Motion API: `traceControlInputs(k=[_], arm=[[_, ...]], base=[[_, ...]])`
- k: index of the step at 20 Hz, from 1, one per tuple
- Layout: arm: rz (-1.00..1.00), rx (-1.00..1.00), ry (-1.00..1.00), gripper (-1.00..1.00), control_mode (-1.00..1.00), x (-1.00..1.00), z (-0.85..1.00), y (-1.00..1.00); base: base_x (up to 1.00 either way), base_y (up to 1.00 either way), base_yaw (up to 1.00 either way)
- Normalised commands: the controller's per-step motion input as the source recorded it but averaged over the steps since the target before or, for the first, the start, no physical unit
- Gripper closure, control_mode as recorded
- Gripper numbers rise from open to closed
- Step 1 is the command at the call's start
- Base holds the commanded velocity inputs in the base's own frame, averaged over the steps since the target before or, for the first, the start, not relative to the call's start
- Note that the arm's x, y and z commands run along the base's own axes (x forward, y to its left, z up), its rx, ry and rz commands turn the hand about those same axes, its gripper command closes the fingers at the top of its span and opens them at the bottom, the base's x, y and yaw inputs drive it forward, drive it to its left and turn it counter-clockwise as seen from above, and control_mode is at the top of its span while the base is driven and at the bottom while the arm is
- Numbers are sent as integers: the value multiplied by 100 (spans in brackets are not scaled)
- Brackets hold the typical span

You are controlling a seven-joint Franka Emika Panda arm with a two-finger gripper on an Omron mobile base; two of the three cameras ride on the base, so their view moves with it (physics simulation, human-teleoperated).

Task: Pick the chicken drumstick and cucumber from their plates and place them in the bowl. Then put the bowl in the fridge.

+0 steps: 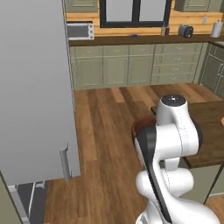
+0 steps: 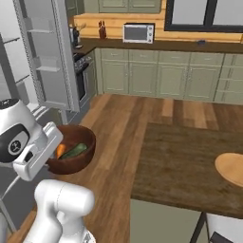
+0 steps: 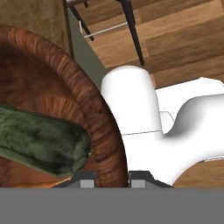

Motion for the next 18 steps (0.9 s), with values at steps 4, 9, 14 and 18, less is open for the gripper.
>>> traceControlInputs(k=[4, 9, 14, 18], arm=[[0, 0, 0, 100, 100, 0, 0, 0], [0, 0, 0, 100, 100, 0, 0, 0], [0, 0, 0, 100, 100, 0, 0, 0], [0, 0, 0, 100, 100, 0, 0, 0]], base=[[25, 99, -4], [59, 57, 0], [35, -24, 0], [6, -35, 0]])
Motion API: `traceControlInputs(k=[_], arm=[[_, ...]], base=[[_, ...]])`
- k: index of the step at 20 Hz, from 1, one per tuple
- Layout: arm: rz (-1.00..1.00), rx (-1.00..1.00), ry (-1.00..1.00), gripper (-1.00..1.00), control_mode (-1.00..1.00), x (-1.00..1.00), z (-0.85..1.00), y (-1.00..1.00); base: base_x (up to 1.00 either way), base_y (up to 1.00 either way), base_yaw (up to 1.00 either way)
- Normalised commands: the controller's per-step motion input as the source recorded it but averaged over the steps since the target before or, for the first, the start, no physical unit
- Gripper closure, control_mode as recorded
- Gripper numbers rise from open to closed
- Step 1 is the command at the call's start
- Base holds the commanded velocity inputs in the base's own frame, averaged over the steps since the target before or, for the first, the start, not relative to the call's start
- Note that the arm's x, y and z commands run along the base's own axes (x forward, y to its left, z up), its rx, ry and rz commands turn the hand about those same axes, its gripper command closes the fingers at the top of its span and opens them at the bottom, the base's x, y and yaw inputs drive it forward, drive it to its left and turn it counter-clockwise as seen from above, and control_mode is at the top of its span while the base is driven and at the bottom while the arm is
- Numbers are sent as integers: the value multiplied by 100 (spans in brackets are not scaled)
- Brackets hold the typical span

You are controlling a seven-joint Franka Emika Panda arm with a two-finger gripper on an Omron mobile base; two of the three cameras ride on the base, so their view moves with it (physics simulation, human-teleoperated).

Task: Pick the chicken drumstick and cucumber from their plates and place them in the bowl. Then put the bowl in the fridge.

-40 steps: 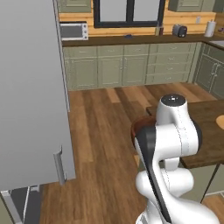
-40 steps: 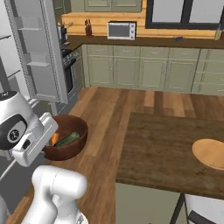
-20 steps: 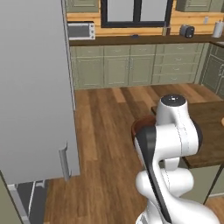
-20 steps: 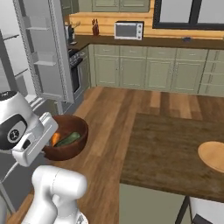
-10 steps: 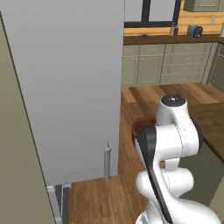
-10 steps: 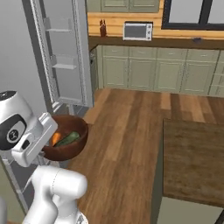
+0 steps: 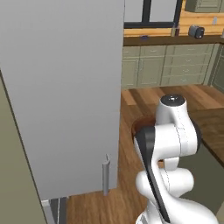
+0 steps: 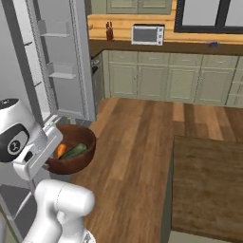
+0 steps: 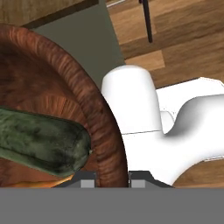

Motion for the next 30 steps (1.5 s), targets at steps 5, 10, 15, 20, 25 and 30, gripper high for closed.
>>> traceControlInputs(k=[5, 10, 15, 20, 25, 30], arm=[[0, 0, 0, 100, 100, 0, 0, 0], [0, 0, 0, 100, 100, 0, 0, 0], [0, 0, 0, 100, 100, 0, 0, 0], [0, 0, 0, 100, 100, 0, 0, 0], [0, 0, 0, 100, 100, 0, 0, 0], [0, 0, 0, 100, 100, 0, 0, 0]], base=[[26, -42, -2], [80, -17, 0], [61, -22, 0], [67, -32, 1], [88, -42, 7], [86, -31, 11]])
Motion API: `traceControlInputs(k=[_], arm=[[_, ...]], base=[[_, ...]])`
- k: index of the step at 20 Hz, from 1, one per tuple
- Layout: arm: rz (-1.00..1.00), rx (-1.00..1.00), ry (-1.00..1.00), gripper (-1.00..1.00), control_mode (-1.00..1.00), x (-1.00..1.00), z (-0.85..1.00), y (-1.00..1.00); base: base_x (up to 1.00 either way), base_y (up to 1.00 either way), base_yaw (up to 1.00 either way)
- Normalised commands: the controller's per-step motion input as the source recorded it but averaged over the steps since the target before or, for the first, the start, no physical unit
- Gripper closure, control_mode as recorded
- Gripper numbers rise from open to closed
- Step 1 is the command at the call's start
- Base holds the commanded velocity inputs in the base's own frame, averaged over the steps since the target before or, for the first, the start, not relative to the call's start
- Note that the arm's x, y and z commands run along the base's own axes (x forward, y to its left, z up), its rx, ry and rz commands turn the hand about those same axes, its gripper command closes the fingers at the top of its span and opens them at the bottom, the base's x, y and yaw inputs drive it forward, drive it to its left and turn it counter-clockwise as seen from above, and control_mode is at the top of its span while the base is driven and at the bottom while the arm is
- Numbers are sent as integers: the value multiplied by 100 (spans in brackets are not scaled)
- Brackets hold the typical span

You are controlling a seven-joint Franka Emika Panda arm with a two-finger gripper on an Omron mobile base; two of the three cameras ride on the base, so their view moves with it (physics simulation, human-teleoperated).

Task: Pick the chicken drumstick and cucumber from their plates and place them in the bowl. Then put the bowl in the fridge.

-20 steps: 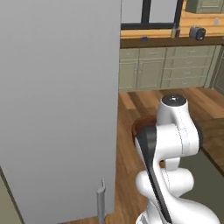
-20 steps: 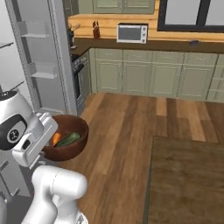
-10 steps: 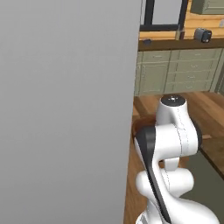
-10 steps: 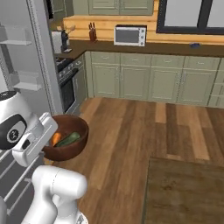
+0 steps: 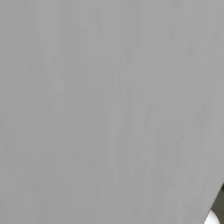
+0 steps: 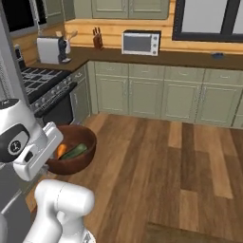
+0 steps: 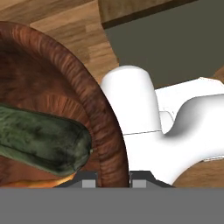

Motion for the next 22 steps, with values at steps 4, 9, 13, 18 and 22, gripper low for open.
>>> traceControlInputs(k=[4, 9, 13, 18, 22], arm=[[0, 0, 0, 100, 100, 0, 0, 0], [0, 0, 0, 100, 100, 0, 0, 0], [0, 0, 0, 100, 100, 0, 0, 0], [0, 0, 0, 100, 100, 0, 0, 0], [0, 0, 0, 100, 100, 0, 0, 0]], base=[[38, -6, 21], [-47, 23, 45], [-23, 9, 53], [20, 2, 60], [60, 0, 62]])
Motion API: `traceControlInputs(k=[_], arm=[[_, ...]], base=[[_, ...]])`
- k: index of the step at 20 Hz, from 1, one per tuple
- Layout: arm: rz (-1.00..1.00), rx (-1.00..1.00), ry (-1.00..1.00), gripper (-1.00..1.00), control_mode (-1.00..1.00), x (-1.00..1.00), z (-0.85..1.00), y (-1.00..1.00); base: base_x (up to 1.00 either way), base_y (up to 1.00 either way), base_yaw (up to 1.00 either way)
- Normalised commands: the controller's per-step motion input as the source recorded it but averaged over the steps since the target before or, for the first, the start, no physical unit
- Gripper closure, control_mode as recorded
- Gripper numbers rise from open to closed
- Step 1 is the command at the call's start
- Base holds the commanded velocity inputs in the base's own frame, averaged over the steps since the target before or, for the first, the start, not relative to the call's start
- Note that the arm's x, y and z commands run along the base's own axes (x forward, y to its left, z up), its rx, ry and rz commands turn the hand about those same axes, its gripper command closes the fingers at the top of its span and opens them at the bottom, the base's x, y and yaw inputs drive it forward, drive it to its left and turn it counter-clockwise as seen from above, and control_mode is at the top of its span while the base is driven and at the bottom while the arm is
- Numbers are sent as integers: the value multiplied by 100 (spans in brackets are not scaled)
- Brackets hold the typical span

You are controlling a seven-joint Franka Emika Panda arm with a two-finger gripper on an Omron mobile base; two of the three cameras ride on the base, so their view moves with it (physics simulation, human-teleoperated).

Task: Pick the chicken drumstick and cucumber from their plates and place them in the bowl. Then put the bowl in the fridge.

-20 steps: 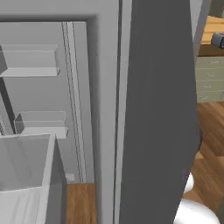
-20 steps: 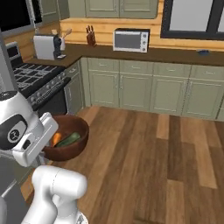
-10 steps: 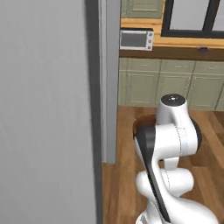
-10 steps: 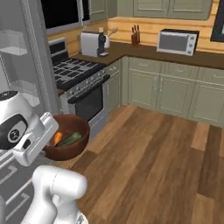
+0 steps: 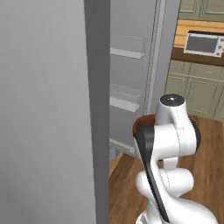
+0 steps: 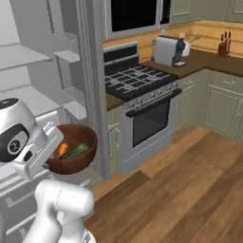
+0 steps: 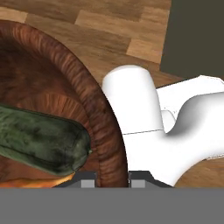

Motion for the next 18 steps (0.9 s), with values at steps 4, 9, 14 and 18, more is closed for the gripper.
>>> traceControlInputs(k=[4, 9, 14, 18], arm=[[0, 0, 0, 100, 100, 0, 0, 0], [0, 0, 0, 100, 100, 0, 0, 0], [0, 0, 0, 100, 100, 0, 0, 0], [0, 0, 0, 100, 100, 0, 0, 0]], base=[[34, 0, 61], [14, 4, 66], [66, -14, 70], [32, -26, 64]])
